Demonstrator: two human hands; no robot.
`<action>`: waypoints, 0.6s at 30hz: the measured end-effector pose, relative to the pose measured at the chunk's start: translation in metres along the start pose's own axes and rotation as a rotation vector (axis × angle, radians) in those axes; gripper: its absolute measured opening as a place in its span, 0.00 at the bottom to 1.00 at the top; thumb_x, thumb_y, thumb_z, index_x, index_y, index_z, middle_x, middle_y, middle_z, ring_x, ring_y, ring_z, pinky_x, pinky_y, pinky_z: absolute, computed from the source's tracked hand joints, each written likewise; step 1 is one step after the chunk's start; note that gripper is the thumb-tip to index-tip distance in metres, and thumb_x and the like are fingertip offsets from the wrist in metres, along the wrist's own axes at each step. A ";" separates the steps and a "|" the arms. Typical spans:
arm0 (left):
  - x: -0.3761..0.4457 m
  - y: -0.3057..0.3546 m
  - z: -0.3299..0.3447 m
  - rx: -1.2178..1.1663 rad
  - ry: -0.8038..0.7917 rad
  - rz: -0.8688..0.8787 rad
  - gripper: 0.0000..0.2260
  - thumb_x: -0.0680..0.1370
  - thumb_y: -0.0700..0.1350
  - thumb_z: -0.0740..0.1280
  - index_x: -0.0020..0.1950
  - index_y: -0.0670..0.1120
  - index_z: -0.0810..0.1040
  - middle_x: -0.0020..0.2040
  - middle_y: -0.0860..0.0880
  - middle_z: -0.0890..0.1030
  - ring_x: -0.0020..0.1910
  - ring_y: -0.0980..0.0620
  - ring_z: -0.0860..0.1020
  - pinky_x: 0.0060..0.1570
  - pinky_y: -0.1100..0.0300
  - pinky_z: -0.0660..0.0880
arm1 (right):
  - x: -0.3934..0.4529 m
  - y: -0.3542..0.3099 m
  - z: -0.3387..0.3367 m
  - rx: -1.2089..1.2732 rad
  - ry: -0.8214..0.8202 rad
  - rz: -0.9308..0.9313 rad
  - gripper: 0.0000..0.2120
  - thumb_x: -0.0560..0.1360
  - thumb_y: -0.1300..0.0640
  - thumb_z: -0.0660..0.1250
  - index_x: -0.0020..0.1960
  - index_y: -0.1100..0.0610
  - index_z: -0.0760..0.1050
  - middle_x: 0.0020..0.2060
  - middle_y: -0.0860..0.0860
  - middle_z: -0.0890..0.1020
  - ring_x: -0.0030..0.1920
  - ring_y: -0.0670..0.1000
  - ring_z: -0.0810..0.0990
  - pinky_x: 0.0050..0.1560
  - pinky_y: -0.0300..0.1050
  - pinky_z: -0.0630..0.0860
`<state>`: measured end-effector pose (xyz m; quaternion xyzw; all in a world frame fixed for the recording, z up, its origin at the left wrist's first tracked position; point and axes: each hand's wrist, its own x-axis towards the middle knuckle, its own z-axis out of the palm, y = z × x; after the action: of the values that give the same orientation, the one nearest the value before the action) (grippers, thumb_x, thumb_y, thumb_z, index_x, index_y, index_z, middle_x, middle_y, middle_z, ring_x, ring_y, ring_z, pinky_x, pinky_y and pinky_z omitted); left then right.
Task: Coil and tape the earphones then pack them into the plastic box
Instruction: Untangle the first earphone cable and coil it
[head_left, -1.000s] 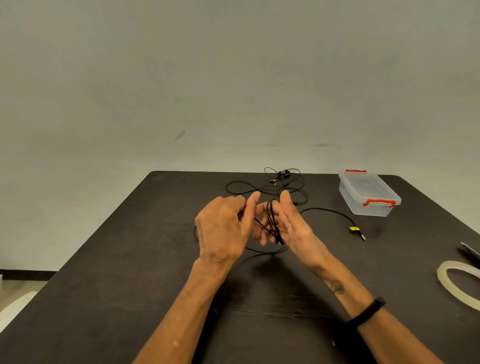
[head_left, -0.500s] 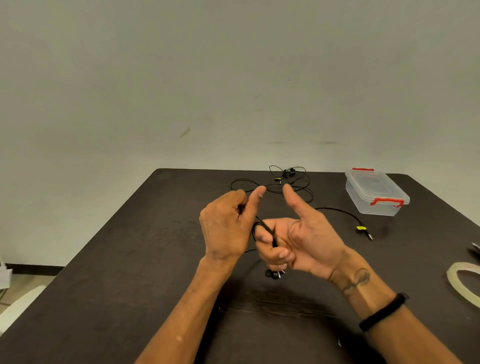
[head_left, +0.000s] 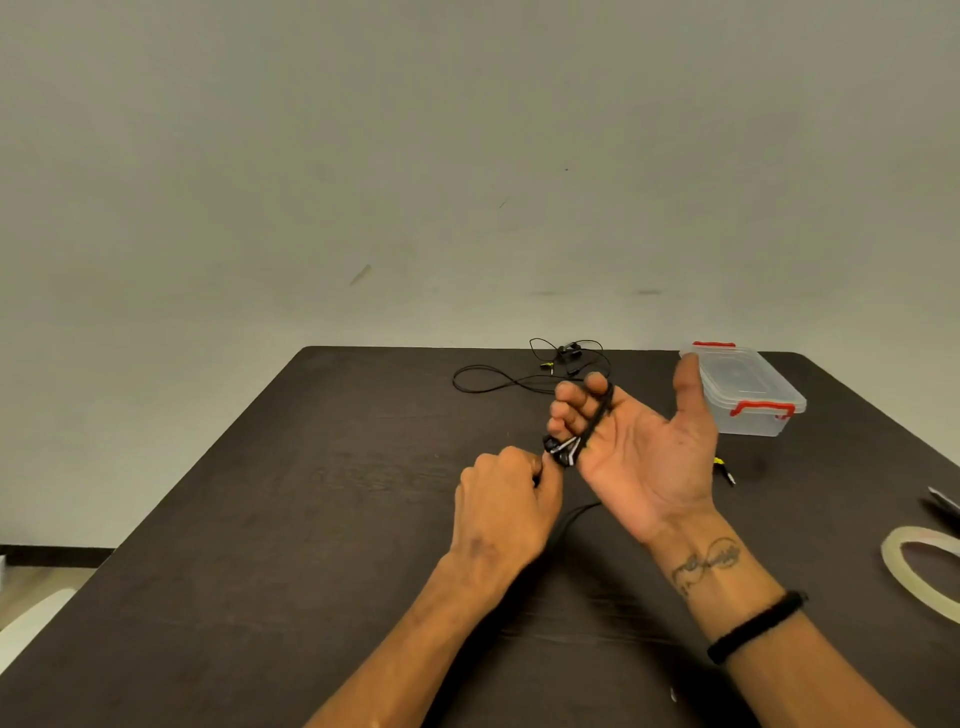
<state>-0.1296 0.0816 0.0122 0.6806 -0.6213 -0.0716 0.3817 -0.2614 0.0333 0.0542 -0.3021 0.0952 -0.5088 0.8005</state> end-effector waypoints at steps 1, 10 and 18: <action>-0.001 0.001 0.002 0.012 0.001 0.024 0.26 0.84 0.54 0.61 0.27 0.48 0.64 0.26 0.49 0.70 0.31 0.38 0.76 0.34 0.50 0.70 | 0.001 0.000 -0.001 -0.021 0.026 -0.025 0.37 0.77 0.24 0.56 0.50 0.60 0.76 0.47 0.62 0.82 0.46 0.58 0.82 0.56 0.53 0.77; -0.002 0.002 -0.001 0.129 0.055 0.263 0.27 0.85 0.55 0.58 0.26 0.48 0.65 0.21 0.51 0.67 0.21 0.49 0.68 0.28 0.54 0.70 | 0.004 0.004 -0.006 -0.382 0.151 -0.225 0.32 0.79 0.28 0.53 0.50 0.58 0.75 0.45 0.64 0.84 0.43 0.59 0.83 0.51 0.54 0.78; 0.001 0.002 -0.009 0.097 0.147 0.469 0.24 0.85 0.55 0.59 0.29 0.51 0.66 0.23 0.55 0.67 0.23 0.52 0.66 0.27 0.57 0.65 | 0.002 0.019 -0.008 -0.832 0.056 -0.230 0.44 0.68 0.18 0.61 0.55 0.59 0.75 0.45 0.60 0.83 0.45 0.56 0.80 0.52 0.52 0.78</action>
<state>-0.1256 0.0846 0.0196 0.5386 -0.7356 0.0984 0.3989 -0.2494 0.0337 0.0367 -0.5939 0.2794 -0.5210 0.5456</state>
